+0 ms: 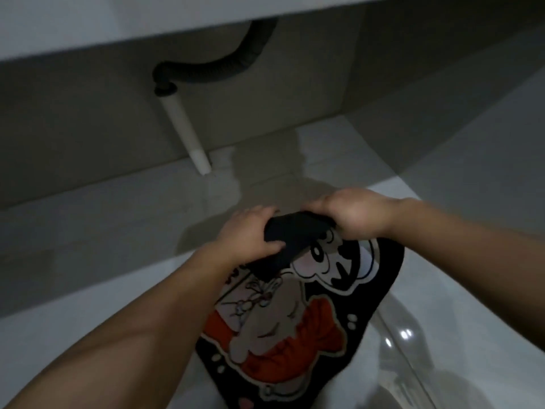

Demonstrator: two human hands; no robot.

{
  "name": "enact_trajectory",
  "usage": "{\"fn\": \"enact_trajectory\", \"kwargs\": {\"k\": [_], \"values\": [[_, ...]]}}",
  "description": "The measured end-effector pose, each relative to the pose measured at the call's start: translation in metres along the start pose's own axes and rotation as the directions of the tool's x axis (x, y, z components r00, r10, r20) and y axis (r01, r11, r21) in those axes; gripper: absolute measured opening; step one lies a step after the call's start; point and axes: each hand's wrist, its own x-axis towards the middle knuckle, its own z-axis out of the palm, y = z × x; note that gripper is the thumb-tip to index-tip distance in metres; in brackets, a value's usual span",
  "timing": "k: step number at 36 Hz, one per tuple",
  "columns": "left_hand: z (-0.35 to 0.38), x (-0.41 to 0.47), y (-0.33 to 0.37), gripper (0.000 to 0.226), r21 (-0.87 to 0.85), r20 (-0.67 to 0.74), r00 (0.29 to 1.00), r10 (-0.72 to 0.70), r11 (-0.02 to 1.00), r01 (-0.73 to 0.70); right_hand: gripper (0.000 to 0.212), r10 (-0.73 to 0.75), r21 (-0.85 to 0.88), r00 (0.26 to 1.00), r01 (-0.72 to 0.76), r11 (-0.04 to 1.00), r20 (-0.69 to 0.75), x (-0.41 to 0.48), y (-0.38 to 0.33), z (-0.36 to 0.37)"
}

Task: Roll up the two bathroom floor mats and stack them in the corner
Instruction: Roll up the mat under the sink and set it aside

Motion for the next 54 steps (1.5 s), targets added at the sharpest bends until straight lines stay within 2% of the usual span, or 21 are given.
{"fn": "enact_trajectory", "kwargs": {"k": [2, 4, 7, 9, 12, 16, 20, 23, 25, 28, 33, 35, 38, 41, 46, 49, 54], "values": [[-0.011, -0.008, 0.003, 0.101, -0.027, 0.035, 0.999, 0.005, 1.0, -0.004, 0.049, -0.025, -0.031, 1.0, 0.024, 0.999, -0.006, -0.002, -0.009, -0.019], [-0.013, -0.011, 0.015, 0.107, -0.023, -0.003, 0.999, 0.036, 0.999, -0.036, 0.052, -0.059, -0.046, 0.997, 0.057, 0.997, -0.056, -0.002, -0.018, -0.029], [-0.007, -0.013, 0.03, 0.086, -0.219, -0.092, 0.996, -0.007, 0.976, -0.013, 0.051, -0.109, -0.079, 0.987, 0.1, 0.992, -0.115, -0.005, -0.028, -0.039], [-0.014, -0.016, 0.029, 0.065, -0.263, -0.117, 0.991, -0.064, 0.964, 0.032, 0.049, -0.112, -0.122, 0.989, 0.1, 0.988, -0.098, -0.007, -0.028, -0.045], [-0.037, -0.023, 0.018, 0.039, -0.239, -0.146, 0.986, -0.083, 0.97, 0.046, 0.038, -0.128, -0.199, 0.983, 0.1, 0.975, -0.134, -0.008, -0.02, -0.048], [-0.065, -0.034, 0.005, 0.018, -0.053, -0.073, 0.996, -0.053, 0.997, 0.049, 0.05, -0.16, -0.294, 0.971, 0.103, 0.95, -0.178, -0.003, -0.016, -0.043], [-0.074, -0.044, -0.008, 0.015, -0.018, -0.058, 0.998, -0.019, 1.0, 0.018, 0.029, -0.181, -0.376, 0.964, 0.097, 0.921, -0.196, 0.001, -0.018, -0.047], [-0.075, -0.048, -0.01, 0.012, 0.021, -0.092, 0.995, 0.044, 0.999, -0.042, 0.025, -0.177, -0.442, 0.969, 0.084, 0.893, -0.174, 0.006, -0.016, -0.047], [-0.074, -0.049, -0.009, 0.01, 0.111, -0.147, 0.987, 0.062, 0.993, -0.046, 0.037, -0.162, -0.44, 0.973, 0.075, 0.895, -0.164, 0.006, -0.016, -0.046], [-0.074, -0.049, -0.008, 0.024, 0.146, -0.189, 0.978, 0.09, 0.987, -0.063, 0.064, -0.191, -0.485, 0.963, 0.075, 0.871, -0.193, 0.005, -0.015, -0.039], [-0.074, -0.055, -0.006, 0.03, 0.216, -0.191, 0.97, 0.148, 0.971, -0.105, 0.062, -0.266, -0.576, 0.944, 0.108, 0.811, -0.198, 0.008, -0.011, -0.03], [-0.07, -0.056, -0.004, 0.039, 0.256, -0.157, 0.977, 0.145, 0.961, -0.102, 0.058, -0.29, -0.578, 0.936, 0.126, 0.807, -0.2, 0.009, -0.009, -0.025], [-0.07, -0.056, -0.006, 0.03, 0.252, -0.14, 0.985, 0.105, 0.966, -0.067, 0.059, -0.346, -0.561, 0.901, 0.149, 0.815, -0.263, 0.006, -0.005, -0.019], [-0.074, -0.056, -0.007, 0.027, 0.235, -0.13, 0.986, 0.101, 0.97, -0.069, 0.065, -0.339, -0.532, 0.898, 0.149, 0.833, -0.279, 0.006, -0.006, -0.017], [-0.074, -0.052, -0.01, 0.027, 0.146, -0.103, 0.993, 0.059, 0.988, -0.044, 0.047, -0.34, -0.516, 0.883, 0.136, 0.845, -0.323, 0.007, -0.011, -0.017], [-0.073, -0.051, -0.01, 0.03, 0.038, -0.1, 0.994, 0.049, 0.998, -0.046, 0.027, -0.272, -0.42, 0.897, 0.11, 0.901, -0.349, 0.007, -0.016, -0.021], [-0.065, -0.046, -0.005, 0.03, 0.052, -0.123, 0.991, 0.06, 0.997, -0.054, 0.015, -0.103, -0.225, 0.974, 0.056, 0.973, -0.203, 0.01, -0.024, -0.023]]}}
